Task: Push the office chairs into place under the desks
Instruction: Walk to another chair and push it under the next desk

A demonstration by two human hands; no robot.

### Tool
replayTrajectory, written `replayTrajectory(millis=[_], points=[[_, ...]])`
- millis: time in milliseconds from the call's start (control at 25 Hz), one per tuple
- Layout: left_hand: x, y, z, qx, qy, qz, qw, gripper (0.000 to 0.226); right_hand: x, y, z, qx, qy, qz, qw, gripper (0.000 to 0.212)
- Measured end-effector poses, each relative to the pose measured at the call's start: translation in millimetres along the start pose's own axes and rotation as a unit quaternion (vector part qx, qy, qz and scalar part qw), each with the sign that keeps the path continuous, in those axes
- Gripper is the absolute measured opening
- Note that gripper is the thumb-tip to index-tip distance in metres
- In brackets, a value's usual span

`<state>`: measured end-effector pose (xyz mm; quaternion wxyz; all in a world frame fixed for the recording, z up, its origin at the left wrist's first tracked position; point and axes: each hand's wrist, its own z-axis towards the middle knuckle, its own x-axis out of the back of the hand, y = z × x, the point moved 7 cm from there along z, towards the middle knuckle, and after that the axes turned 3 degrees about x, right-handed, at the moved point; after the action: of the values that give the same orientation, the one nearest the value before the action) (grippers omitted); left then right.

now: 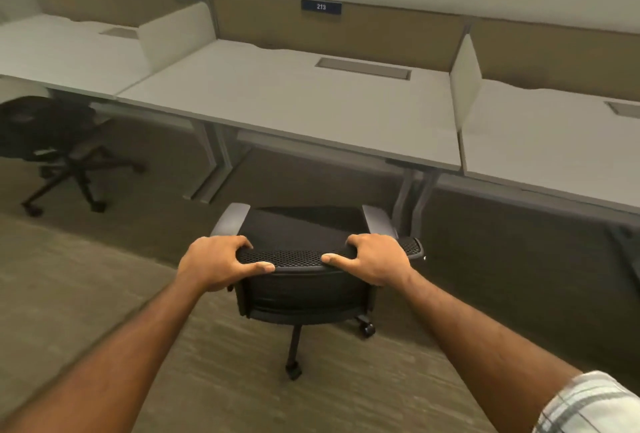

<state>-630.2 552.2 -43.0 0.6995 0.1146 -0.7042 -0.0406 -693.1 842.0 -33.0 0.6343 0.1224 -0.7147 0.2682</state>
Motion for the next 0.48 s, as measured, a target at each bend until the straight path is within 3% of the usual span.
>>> replayTrajectory(millis=[240, 480], points=[[20.8, -62.7, 69.9, 0.008, 0.005, 0.006, 1.000, 0.108, 6.9, 8.7, 100.1, -0.018, -0.127, 0.021, 0.992, 0.125], [46.7, -171.8, 141.2, -0.003, 0.029, 0.012, 0.999, 0.107, -11.7, -61.7, 188.7, -0.027, -0.104, 0.040, 0.993, 0.116]])
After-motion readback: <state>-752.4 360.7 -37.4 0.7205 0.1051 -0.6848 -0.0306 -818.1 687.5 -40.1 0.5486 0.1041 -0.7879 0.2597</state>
